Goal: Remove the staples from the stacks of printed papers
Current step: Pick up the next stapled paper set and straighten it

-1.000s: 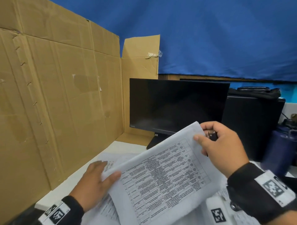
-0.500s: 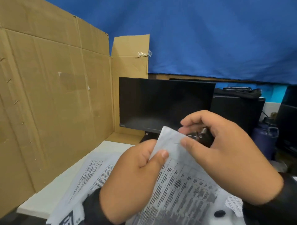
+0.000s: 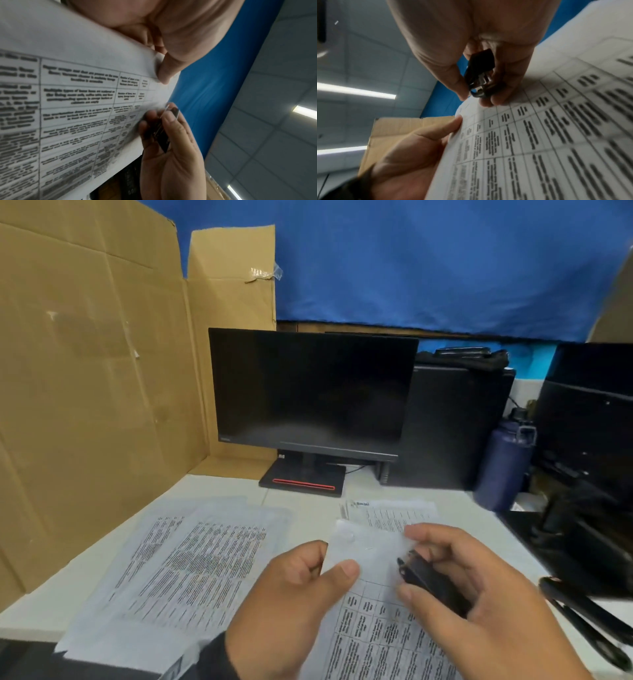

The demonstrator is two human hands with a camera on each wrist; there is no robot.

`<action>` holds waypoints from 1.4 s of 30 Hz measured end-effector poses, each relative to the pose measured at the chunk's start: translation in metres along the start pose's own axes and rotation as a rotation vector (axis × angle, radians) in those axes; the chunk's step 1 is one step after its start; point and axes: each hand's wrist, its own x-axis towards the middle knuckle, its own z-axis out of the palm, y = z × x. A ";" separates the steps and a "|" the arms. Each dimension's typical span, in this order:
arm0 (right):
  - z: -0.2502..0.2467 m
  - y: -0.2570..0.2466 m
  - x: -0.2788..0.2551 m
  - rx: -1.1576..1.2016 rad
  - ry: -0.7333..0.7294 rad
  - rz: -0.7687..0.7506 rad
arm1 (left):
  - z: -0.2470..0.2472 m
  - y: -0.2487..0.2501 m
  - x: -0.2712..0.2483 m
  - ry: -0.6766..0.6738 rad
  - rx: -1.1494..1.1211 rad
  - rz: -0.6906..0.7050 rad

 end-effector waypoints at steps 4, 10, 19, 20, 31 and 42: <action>0.007 0.007 -0.009 -0.292 0.107 -0.120 | 0.004 -0.015 -0.001 -0.006 0.021 -0.025; 0.020 0.016 -0.013 -0.300 0.193 -0.156 | 0.006 -0.020 -0.006 -0.105 -0.009 0.003; 0.025 0.012 -0.014 -0.327 0.303 -0.286 | 0.001 -0.015 -0.010 -0.206 -0.282 -0.107; 0.025 0.010 -0.015 -0.326 0.305 -0.285 | 0.000 -0.013 -0.010 -0.213 -0.296 -0.117; 0.032 0.003 -0.021 -0.230 0.317 -0.277 | 0.005 -0.005 -0.017 -0.086 -0.128 0.023; 0.044 0.014 -0.022 -0.270 0.346 -0.169 | 0.013 -0.005 -0.022 0.004 -0.072 0.024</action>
